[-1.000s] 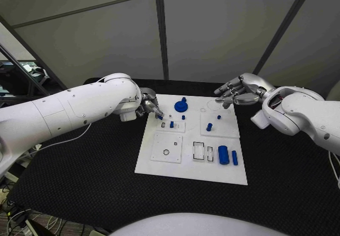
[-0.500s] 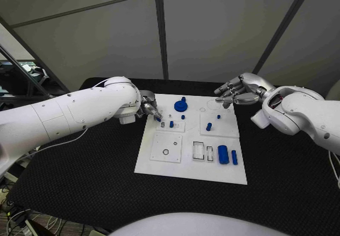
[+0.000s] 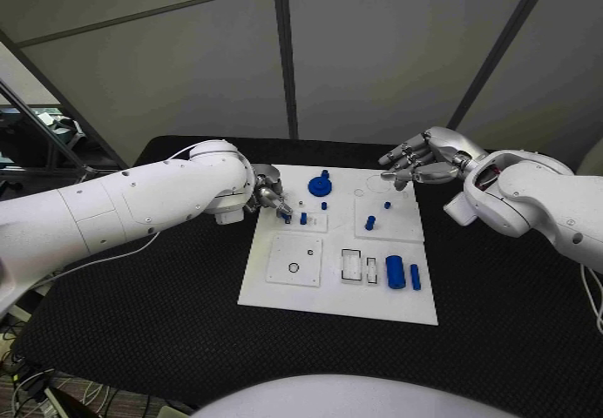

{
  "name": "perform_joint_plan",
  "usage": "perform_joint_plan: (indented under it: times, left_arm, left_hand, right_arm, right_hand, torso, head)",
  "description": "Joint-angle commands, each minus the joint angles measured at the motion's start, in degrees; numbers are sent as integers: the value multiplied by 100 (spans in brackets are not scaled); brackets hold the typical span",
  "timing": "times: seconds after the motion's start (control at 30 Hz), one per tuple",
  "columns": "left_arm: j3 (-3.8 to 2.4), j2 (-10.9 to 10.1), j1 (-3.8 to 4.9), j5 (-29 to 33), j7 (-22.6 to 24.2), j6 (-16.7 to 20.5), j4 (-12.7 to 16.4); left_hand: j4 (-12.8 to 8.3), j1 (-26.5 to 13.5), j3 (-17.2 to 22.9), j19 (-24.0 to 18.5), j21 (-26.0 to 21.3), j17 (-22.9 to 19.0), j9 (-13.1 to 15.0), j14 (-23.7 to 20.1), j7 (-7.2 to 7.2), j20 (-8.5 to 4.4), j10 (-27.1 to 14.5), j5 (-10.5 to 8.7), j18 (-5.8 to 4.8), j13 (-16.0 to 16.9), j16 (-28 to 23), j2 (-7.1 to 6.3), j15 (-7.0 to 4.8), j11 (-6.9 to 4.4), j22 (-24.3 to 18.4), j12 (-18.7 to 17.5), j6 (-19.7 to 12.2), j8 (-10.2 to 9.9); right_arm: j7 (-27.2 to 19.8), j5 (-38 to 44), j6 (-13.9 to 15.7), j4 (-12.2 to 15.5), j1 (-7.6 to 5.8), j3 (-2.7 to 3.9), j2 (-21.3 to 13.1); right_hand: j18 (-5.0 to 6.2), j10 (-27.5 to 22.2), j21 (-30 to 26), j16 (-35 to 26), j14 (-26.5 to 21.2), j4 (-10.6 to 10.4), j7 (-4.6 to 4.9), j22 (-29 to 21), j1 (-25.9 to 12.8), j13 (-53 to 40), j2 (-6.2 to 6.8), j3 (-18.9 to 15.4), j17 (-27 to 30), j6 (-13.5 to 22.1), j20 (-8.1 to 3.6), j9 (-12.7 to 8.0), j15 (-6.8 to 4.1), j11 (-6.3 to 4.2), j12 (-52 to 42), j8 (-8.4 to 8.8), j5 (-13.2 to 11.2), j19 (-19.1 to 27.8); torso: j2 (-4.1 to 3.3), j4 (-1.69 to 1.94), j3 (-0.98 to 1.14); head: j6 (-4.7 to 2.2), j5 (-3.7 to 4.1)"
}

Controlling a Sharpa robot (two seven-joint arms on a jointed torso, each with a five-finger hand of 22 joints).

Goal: Assemble the parts on the task board

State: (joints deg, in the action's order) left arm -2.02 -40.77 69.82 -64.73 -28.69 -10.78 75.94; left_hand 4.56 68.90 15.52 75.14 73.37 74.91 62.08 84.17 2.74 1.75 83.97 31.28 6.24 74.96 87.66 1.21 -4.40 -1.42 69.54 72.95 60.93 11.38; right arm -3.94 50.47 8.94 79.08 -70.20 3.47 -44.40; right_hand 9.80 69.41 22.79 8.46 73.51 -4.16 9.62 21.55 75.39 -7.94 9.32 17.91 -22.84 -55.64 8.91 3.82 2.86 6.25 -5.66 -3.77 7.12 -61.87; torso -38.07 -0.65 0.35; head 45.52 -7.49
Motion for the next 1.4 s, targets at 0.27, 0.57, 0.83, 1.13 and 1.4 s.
perform_joint_plan:
  times: [0.27,0.57,0.83,1.13,1.4]
  left_arm:
    - [13,10,-28,-55,-37,-101,115]
    - [17,34,-31,-81,-52,-134,59]
    - [18,40,-32,-167,-53,-148,15]
    - [18,27,-33,-180,-87,-290,54]
    - [18,29,-33,-181,-106,-314,64]
  left_hand:
    - [-759,10,800,48,25,1284,1,516,-53,-3,171,38,-91,962,20,62,-41,-30,1,17,90,25]
    - [-766,10,804,44,20,1286,3,516,-54,-3,170,40,-90,959,22,58,-41,-31,-5,9,91,27]
    - [-772,9,808,49,25,1291,4,518,-55,-4,172,42,-91,961,26,55,-41,-32,2,15,92,28]
    - [-804,6,833,48,22,1299,13,521,-58,-6,178,64,-91,962,35,43,-43,-34,2,24,105,39]
    - [-808,3,837,45,20,1297,14,520,-58,-6,176,69,-90,958,33,41,-43,-33,0,12,108,41]
  right_arm:
    - [-68,3,-53,-7,-11,3,11]
    - [-69,3,-54,-7,-11,3,10]
    - [-71,3,-55,-10,-11,3,12]
    - [-74,3,-62,-14,-11,3,14]
    - [-76,3,-70,-20,-11,3,19]
  right_hand:
    - [63,28,-38,-29,53,21,25,-7,-53,7,-13,-28,9,-14,4,3,-1,-10,31,5,20,-24]
    - [63,28,-38,-29,53,21,25,-7,-53,7,-13,-28,9,-14,4,3,-1,-10,31,5,20,-24]
    - [63,28,-38,-29,53,21,25,-7,-53,7,-13,-28,9,-14,4,3,-1,-10,31,5,20,-24]
    - [63,28,-38,-29,53,21,25,-7,-53,7,-13,-28,9,-14,4,3,-1,-10,31,5,20,-24]
    - [63,28,-38,-29,53,21,25,-7,-53,7,-13,-28,9,-14,4,3,-1,-10,31,5,20,-24]
  torso:
    - [-3,-8,3]
    - [-3,-4,2]
    - [-3,-3,1]
    - [0,-1,1]
    - [1,-2,3]
  head:
    - [3,-2]
    - [10,6]
    - [14,6]
    - [27,1]
    - [23,-10]
